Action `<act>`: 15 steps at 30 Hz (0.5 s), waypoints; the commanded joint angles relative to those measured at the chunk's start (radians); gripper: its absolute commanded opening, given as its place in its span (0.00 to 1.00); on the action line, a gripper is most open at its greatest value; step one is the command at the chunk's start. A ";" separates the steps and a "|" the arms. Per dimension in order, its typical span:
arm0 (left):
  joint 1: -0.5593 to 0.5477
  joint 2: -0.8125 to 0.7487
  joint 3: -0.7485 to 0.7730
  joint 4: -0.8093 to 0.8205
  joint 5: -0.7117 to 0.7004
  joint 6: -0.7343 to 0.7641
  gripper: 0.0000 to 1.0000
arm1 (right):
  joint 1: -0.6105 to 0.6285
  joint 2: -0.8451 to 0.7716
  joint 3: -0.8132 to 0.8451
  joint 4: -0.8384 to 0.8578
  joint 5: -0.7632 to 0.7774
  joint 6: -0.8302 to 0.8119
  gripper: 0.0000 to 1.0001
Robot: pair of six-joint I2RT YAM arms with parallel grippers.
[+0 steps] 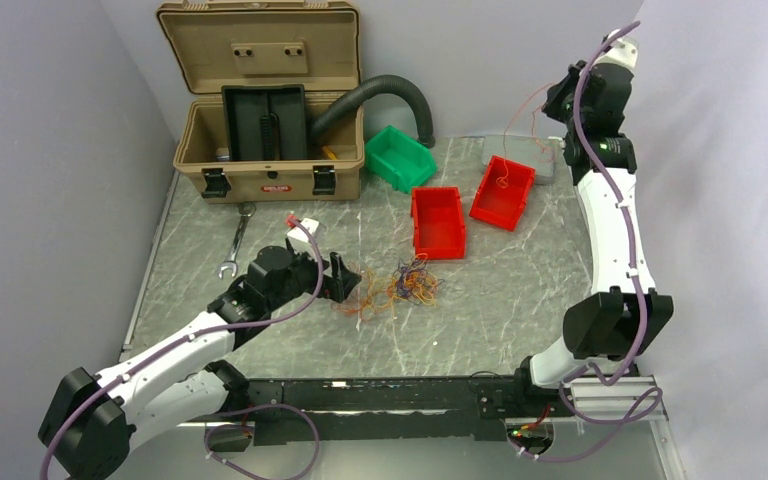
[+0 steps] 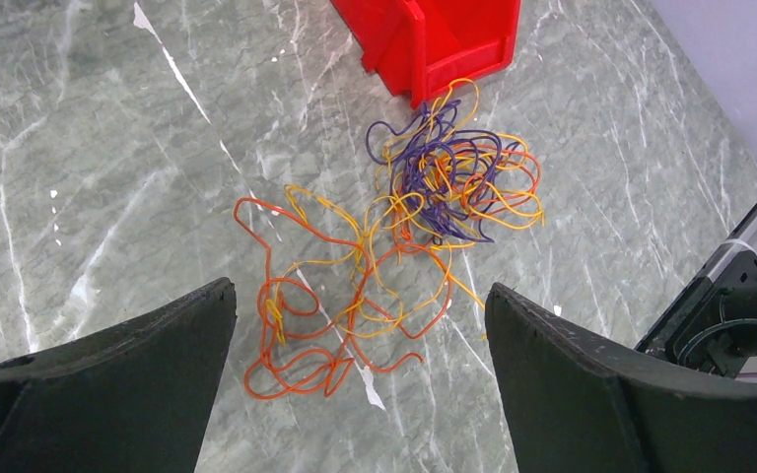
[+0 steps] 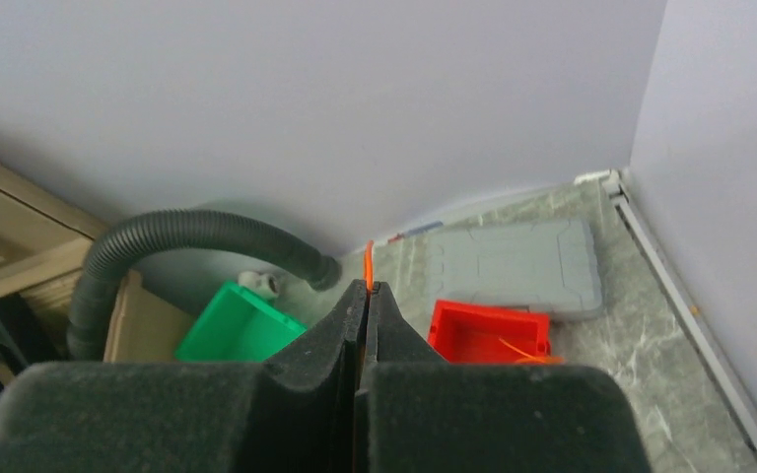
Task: Untangle the cables
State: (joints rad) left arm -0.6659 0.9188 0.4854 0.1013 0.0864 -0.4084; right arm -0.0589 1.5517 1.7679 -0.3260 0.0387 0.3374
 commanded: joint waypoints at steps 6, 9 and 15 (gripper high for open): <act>-0.005 0.022 0.047 0.027 0.021 0.009 0.99 | -0.025 0.081 -0.080 0.064 -0.032 0.031 0.00; -0.005 0.023 0.047 0.028 0.019 0.007 0.99 | -0.024 0.099 -0.110 0.078 -0.061 0.037 0.00; -0.006 0.031 0.048 0.030 0.021 0.003 0.99 | -0.031 0.135 -0.174 0.067 -0.026 0.051 0.00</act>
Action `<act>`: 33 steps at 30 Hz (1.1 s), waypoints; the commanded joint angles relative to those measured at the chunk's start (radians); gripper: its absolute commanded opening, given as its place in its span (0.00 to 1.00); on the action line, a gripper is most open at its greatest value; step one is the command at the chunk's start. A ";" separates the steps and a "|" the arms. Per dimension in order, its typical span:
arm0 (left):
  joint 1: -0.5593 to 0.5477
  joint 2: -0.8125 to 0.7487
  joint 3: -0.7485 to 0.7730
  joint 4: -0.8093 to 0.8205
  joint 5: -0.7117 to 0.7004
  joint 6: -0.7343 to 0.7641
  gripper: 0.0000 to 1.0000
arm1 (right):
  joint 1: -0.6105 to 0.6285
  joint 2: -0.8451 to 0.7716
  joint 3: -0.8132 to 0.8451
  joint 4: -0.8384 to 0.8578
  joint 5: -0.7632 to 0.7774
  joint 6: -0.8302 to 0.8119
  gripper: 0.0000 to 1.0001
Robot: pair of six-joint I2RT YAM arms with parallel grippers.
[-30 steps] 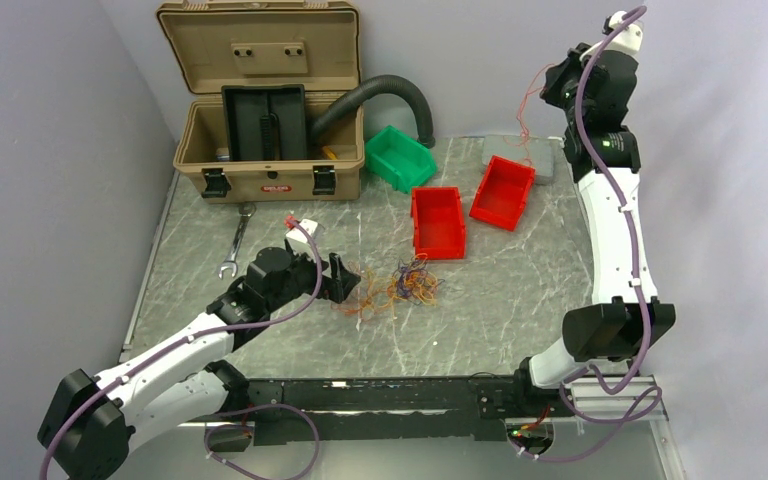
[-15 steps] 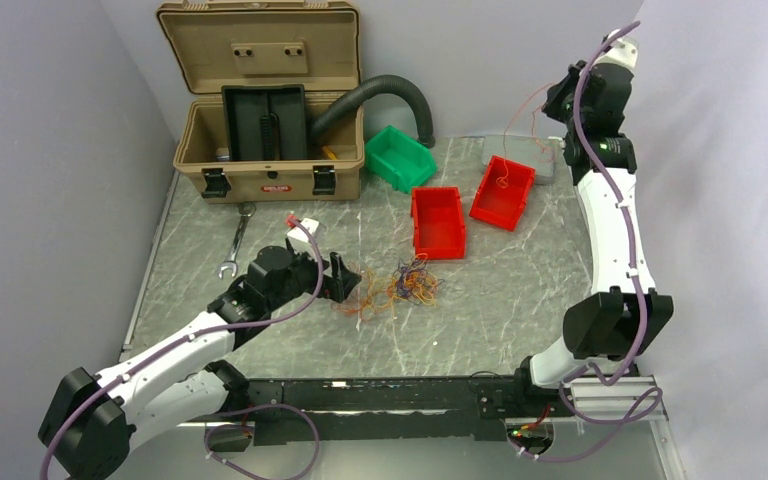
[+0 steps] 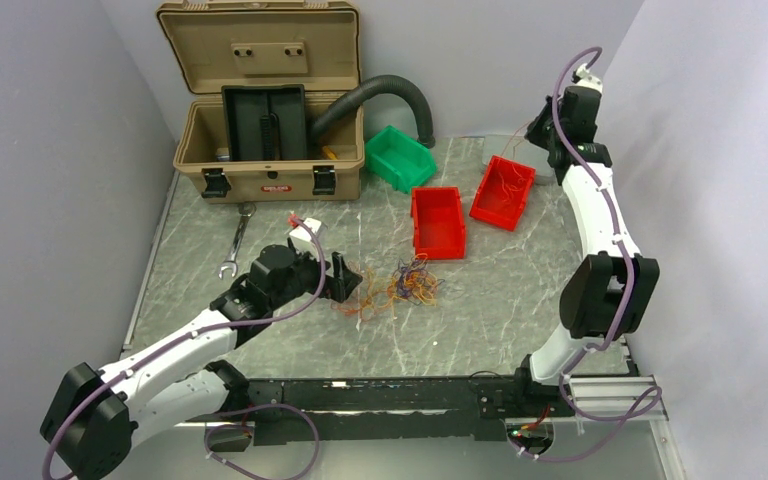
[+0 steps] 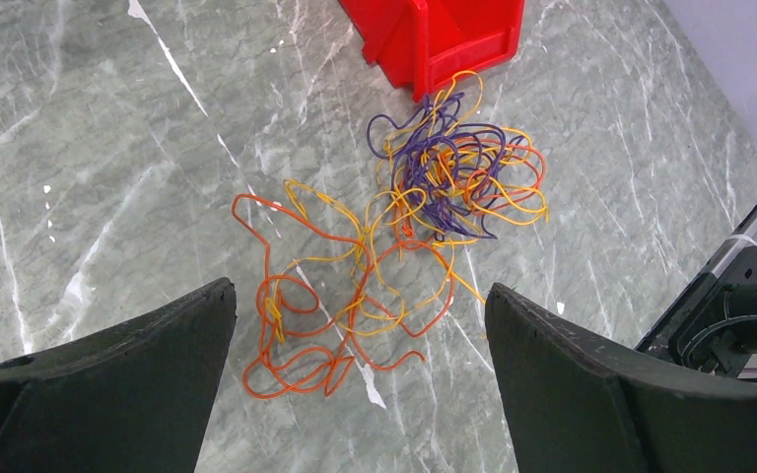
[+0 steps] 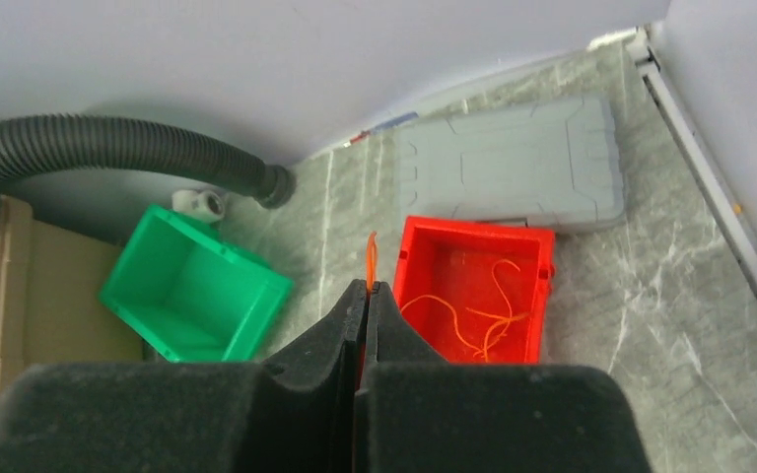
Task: Untangle the cables
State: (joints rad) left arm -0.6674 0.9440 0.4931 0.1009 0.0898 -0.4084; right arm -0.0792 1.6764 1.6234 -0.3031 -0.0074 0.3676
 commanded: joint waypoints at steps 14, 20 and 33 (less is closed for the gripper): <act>-0.007 0.044 0.065 -0.003 -0.001 -0.008 0.98 | -0.009 0.248 -0.102 0.064 0.143 0.035 0.00; -0.007 0.061 0.073 -0.022 0.001 -0.013 0.98 | -0.004 0.353 -0.054 0.039 0.155 0.036 0.00; -0.007 0.163 0.103 -0.042 0.020 -0.051 0.99 | 0.072 0.115 -0.200 0.040 0.113 0.038 0.65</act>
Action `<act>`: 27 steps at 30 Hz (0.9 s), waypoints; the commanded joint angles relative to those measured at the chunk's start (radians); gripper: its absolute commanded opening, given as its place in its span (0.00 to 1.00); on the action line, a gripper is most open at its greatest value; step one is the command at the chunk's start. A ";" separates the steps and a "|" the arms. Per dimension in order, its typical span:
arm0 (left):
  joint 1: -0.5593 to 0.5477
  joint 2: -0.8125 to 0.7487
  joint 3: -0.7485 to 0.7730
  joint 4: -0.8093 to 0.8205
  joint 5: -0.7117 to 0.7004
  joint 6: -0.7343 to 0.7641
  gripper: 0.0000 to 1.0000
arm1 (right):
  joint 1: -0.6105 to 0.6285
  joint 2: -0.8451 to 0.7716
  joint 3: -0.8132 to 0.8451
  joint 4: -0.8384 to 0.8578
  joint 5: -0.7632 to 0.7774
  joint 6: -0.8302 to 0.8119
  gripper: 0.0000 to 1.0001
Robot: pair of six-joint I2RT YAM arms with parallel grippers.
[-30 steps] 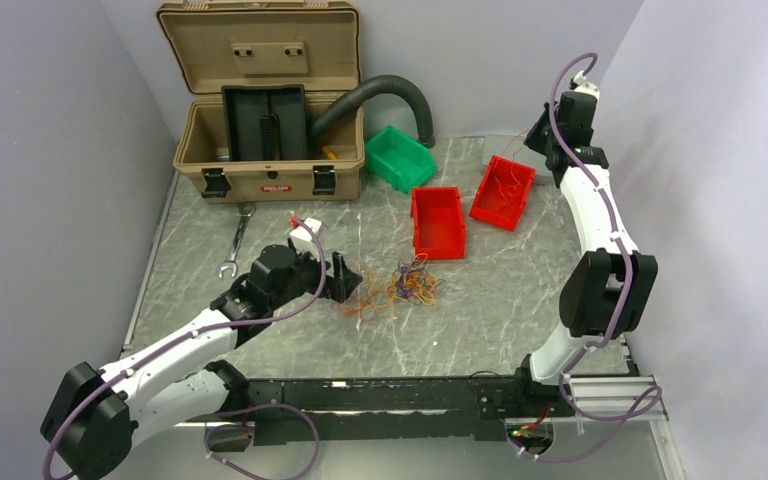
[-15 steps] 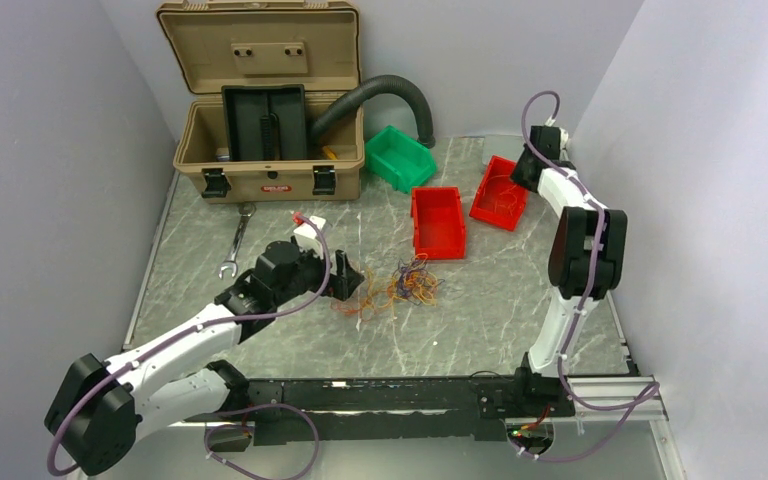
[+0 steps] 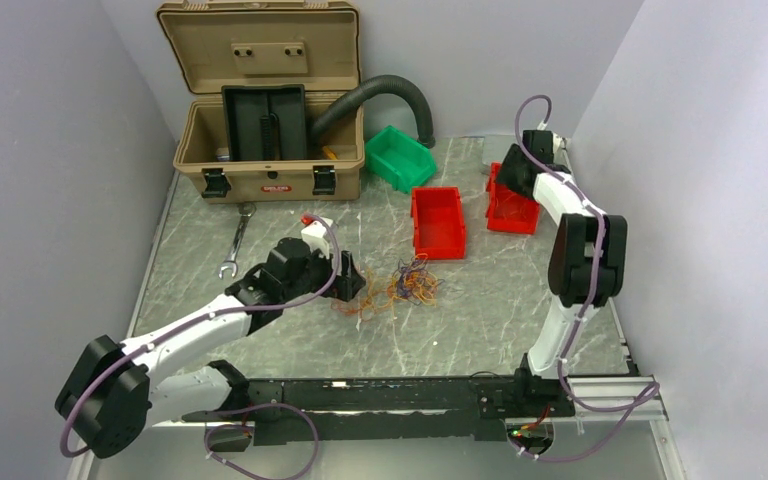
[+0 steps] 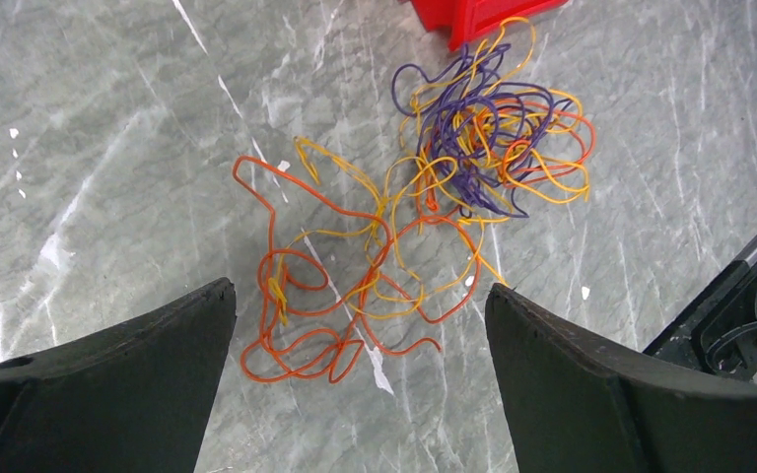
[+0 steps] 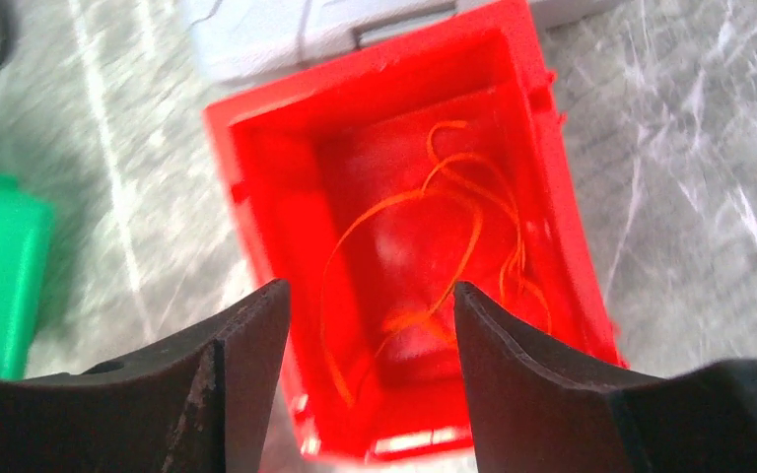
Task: Untangle the cables
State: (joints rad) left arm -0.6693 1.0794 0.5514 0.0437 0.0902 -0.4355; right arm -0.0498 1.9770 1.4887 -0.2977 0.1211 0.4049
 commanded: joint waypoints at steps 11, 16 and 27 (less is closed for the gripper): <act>-0.003 0.175 0.089 0.009 0.076 -0.038 0.98 | 0.395 -0.657 -0.577 0.124 -0.207 -0.022 0.74; 0.030 0.240 0.119 -0.004 0.055 -0.066 0.93 | 0.547 -0.791 -0.773 0.149 -0.256 0.022 0.75; 0.095 0.347 0.173 0.066 0.123 -0.100 0.79 | 0.684 -0.674 -0.856 0.262 -0.163 0.119 0.76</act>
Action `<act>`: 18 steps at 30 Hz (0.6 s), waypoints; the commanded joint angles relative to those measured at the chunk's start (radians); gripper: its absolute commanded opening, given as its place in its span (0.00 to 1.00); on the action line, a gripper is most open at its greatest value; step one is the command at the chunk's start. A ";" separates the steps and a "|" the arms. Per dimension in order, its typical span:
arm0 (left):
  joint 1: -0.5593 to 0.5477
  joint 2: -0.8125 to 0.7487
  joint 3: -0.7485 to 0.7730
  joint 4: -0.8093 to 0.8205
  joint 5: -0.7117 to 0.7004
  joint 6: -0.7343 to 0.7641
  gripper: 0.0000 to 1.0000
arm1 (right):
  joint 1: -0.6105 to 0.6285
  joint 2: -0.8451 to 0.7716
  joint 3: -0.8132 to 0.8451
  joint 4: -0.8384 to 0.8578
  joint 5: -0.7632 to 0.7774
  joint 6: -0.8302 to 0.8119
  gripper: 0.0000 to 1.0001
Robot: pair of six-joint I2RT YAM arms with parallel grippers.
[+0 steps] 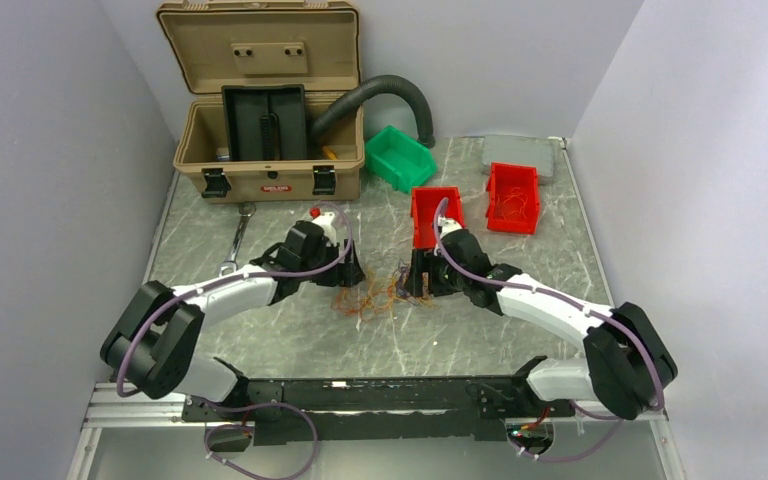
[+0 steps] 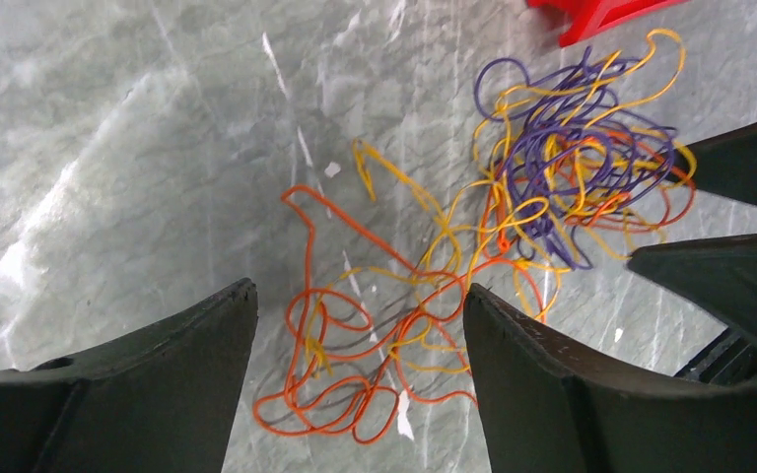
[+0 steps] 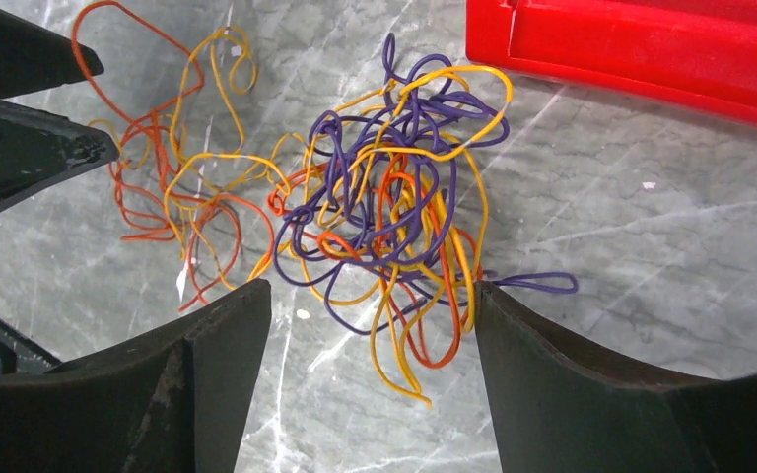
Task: Untangle the cables
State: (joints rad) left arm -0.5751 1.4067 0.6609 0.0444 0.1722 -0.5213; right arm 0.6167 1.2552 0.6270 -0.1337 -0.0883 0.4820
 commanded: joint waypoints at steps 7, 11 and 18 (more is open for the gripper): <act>0.000 0.119 0.126 0.082 0.031 -0.040 0.57 | 0.021 0.112 -0.023 0.149 0.111 0.103 0.66; 0.000 0.147 0.128 0.095 0.018 -0.057 0.26 | 0.021 0.089 -0.059 0.164 0.136 0.143 0.30; 0.000 0.037 0.134 -0.041 -0.133 -0.012 0.00 | 0.018 0.004 -0.078 -0.001 0.340 0.209 0.00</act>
State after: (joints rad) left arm -0.5755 1.5410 0.7616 0.0628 0.1413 -0.5610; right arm 0.6353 1.3289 0.5541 -0.0570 0.0925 0.6334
